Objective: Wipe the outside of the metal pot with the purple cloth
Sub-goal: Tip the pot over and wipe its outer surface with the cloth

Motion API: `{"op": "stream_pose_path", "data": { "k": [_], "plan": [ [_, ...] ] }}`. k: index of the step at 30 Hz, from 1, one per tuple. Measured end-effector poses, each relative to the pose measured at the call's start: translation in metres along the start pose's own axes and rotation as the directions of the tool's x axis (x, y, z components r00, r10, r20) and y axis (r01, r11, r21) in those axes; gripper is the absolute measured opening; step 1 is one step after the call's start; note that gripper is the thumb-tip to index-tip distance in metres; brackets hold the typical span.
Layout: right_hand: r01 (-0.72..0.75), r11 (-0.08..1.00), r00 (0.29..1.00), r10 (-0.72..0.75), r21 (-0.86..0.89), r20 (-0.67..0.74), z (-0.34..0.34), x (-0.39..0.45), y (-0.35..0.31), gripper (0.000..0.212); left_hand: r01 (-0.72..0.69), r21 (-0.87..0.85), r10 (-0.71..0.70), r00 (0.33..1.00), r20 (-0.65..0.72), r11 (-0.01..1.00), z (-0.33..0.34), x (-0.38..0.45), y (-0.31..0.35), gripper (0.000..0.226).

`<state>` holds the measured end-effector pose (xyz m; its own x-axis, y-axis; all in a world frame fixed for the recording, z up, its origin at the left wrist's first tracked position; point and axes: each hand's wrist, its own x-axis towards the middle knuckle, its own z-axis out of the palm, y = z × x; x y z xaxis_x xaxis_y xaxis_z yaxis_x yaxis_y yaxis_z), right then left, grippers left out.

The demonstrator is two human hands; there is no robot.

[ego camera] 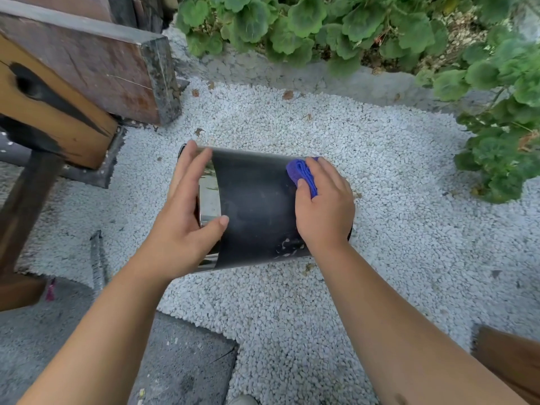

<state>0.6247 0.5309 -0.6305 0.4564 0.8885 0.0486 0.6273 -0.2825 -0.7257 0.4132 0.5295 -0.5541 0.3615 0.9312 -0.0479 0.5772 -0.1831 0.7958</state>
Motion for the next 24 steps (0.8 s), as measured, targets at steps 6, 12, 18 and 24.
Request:
{"op": "stream_pose_path", "data": {
  "k": [6,12,18,24],
  "plan": [
    [0.025,1.0,1.0,-0.025,-0.006,0.001,0.003,0.001,-0.001,0.041,-0.131,0.137,0.153,0.975,-0.16,0.982,0.018,-0.028,-0.013,0.073],
    [0.005,1.0,1.0,-0.005,0.02,0.0,0.002,0.003,-0.002,0.04,-0.149,0.273,0.199,0.966,-0.167,0.95,0.033,-0.028,-0.005,0.073],
    [-0.156,0.901,0.987,0.154,0.404,0.038,-0.01,0.012,-0.026,0.041,-0.064,0.282,0.129,0.967,-0.221,0.957,0.027,-0.01,-0.008,0.066],
    [0.276,0.915,0.961,-0.27,0.295,-0.062,0.004,-0.022,-0.087,0.035,-0.008,0.161,0.052,0.962,-0.267,0.987,0.017,0.006,-0.007,0.073]
  ]
}}
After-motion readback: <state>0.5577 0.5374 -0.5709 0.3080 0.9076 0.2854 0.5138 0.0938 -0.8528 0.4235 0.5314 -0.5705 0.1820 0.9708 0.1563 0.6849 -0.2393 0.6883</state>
